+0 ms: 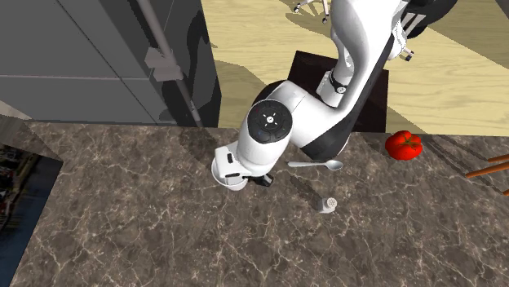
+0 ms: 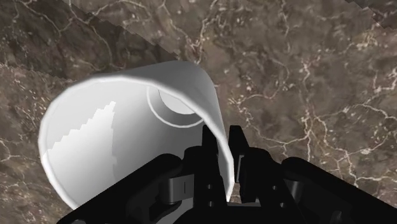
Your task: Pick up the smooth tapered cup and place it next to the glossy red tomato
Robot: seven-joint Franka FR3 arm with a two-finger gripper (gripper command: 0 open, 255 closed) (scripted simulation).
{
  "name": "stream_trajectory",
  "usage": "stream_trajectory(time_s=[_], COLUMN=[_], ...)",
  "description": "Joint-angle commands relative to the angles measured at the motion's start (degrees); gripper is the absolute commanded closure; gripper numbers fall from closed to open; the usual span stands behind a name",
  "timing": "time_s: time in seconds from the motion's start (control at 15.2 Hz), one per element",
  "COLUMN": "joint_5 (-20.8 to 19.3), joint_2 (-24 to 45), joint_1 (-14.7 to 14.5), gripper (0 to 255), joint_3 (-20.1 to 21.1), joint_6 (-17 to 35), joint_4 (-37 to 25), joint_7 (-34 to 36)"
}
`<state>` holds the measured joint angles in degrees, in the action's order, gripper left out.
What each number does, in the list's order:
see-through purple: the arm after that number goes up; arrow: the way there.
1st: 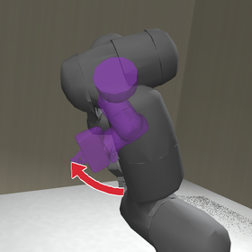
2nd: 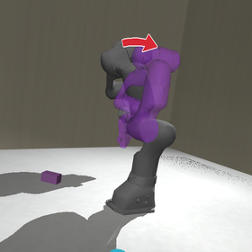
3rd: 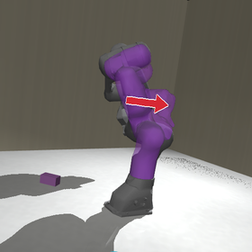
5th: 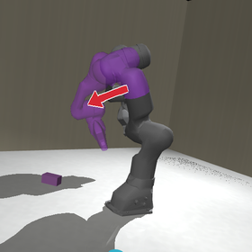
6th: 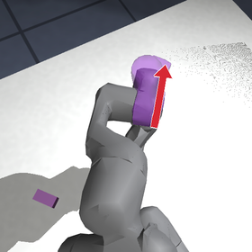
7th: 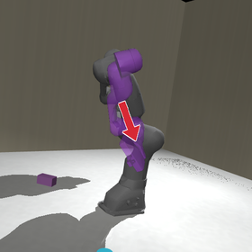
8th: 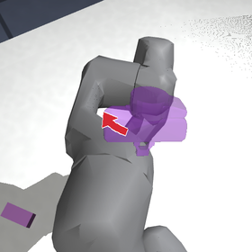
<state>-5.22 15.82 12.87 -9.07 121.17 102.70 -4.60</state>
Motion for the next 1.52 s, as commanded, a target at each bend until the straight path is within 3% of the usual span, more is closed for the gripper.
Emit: stream_trajectory(time_s=[0.0,1.45], joint_5=[0.0,0.1], joint_2=[-0.6,-3.2], joint_1=[-0.1,-0.2], gripper=[255,255], joint_3=[0.0,-0.1], joint_6=[-1.4,-17.4], joint_4=[-0.8,-14.3], joint_7=[-0.1,-1.6])
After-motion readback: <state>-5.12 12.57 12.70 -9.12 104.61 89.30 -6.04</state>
